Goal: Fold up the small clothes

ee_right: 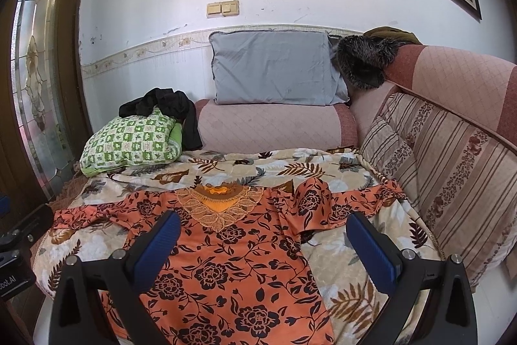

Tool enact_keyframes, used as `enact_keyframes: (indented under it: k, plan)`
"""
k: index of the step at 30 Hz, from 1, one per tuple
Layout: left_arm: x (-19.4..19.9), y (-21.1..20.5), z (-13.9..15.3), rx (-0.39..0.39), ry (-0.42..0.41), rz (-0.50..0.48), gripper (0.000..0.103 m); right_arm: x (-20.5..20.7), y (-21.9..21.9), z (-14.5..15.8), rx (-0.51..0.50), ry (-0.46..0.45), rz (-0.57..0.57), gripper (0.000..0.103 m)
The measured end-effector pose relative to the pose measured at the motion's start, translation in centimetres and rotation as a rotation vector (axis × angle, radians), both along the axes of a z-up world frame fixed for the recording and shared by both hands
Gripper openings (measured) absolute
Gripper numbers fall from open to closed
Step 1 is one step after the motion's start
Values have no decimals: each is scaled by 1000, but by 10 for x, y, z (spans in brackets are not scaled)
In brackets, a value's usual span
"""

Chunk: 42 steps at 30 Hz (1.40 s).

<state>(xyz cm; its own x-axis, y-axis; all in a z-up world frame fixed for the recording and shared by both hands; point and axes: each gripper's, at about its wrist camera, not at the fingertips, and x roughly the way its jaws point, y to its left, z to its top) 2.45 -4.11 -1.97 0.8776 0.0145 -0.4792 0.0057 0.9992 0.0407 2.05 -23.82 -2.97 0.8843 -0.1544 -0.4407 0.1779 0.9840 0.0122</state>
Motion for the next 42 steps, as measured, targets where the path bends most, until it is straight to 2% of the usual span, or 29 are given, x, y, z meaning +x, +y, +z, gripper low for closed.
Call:
enact_keyframes:
  k: [34, 42]
  plan:
    - [4, -2, -8, -1, 16, -4, 103, 4, -7, -4, -2, 10, -4, 103]
    - [33, -3, -22, -19, 67, -10, 103, 18, -8, -12, -10, 34, -6, 103]
